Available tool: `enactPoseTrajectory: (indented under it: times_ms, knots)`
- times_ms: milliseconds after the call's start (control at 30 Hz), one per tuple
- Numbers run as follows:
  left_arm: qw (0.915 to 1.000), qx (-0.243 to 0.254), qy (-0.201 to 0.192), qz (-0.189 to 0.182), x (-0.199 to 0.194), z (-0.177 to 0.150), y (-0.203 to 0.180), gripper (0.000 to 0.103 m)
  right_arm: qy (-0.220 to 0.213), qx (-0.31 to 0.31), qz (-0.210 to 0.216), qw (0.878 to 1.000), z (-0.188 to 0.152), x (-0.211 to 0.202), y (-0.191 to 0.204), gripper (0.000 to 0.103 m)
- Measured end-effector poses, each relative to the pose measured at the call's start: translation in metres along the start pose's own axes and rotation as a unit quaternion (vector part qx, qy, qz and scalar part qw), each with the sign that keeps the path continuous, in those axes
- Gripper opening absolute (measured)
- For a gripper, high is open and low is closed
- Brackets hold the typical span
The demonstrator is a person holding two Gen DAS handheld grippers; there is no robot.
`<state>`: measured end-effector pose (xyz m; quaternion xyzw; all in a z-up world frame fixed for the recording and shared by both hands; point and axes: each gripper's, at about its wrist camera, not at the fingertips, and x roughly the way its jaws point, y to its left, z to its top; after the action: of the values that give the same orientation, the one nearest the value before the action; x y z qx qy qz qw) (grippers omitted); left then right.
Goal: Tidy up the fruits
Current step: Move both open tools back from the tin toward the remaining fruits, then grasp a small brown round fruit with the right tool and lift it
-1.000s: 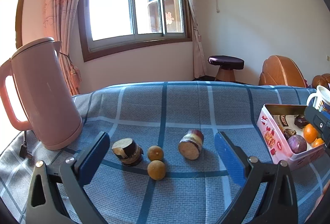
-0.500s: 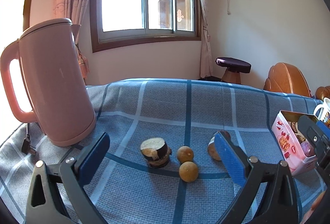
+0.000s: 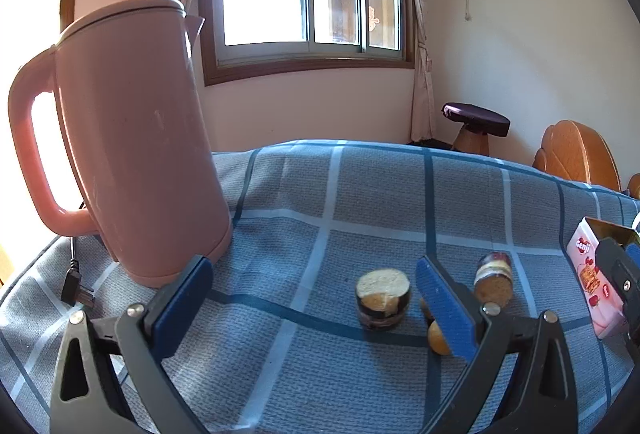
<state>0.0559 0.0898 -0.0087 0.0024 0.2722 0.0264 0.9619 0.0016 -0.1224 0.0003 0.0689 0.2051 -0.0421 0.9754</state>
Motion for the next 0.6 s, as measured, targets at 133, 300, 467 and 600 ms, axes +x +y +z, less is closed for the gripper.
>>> enactPoseTrajectory:
  times_ms: [133,300,467,600]
  knots:
    - [0.9992,-0.009,0.03,0.027,0.016,0.002,0.018,0.103,0.036,-0.005,0.01,0.999,-0.001,0.016,0.008,0.079]
    - [0.9974,-0.013,0.058,0.04,0.028,0.0,0.031,0.103,0.096,-0.012,0.044,0.994,-0.006,0.034,0.017,0.079]
    - [0.9953,0.035,0.07,0.057,0.032,-0.002,0.025,0.103,0.13,-0.031,0.108,0.985,-0.014,0.039,0.036,0.072]
    - [0.994,0.052,0.076,0.058,0.034,-0.002,0.021,0.103,0.174,-0.063,0.139,0.973,-0.022,0.052,0.061,0.056]
